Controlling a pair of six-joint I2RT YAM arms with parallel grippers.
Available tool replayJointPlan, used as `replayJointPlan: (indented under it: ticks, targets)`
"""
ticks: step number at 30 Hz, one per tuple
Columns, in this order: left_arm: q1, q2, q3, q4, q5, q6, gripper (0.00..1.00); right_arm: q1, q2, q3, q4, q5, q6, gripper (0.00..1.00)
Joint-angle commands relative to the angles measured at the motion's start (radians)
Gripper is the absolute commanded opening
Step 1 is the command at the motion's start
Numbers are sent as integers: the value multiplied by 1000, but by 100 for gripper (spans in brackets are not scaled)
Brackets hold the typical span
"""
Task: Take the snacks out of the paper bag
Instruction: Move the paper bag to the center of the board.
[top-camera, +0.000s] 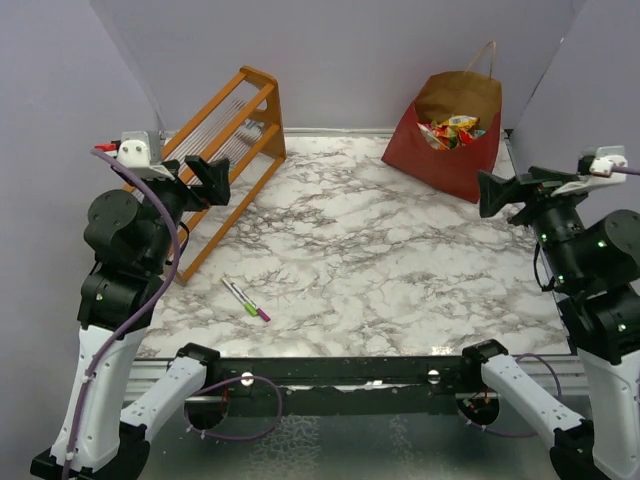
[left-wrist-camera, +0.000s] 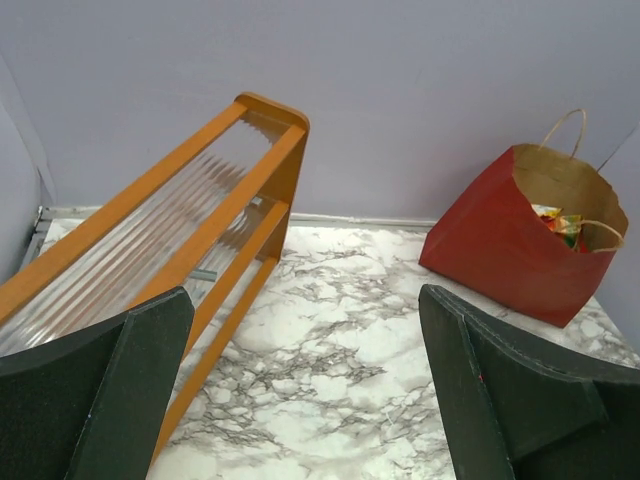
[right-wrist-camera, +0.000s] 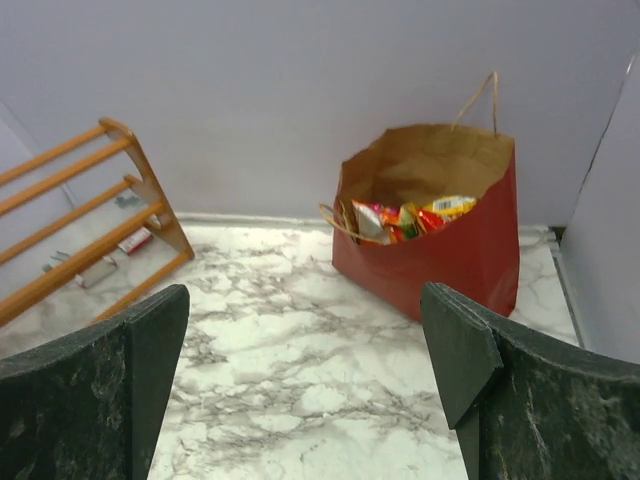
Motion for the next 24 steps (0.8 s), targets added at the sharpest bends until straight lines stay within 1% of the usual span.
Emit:
replayJointPlan:
  ticks: [1, 10, 16, 20, 24]
  targets:
    - [-19, 19, -73, 136, 13, 26, 99, -27, 26, -131, 103, 49, 47, 99]
    - [-73, 57, -249, 375, 39, 22, 99, -82, 53, -439, 271, 88, 131, 99]
    - [-139, 103, -314, 486, 107, 37, 99, -108, 48, -617, 386, 87, 169, 99]
    - [-213, 151, -353, 566, 165, 60, 99, -120, 53, -673, 430, 68, 165, 99]
    - [-311, 206, -376, 621, 197, 82, 98, -126, 72, -675, 460, 21, 146, 99]
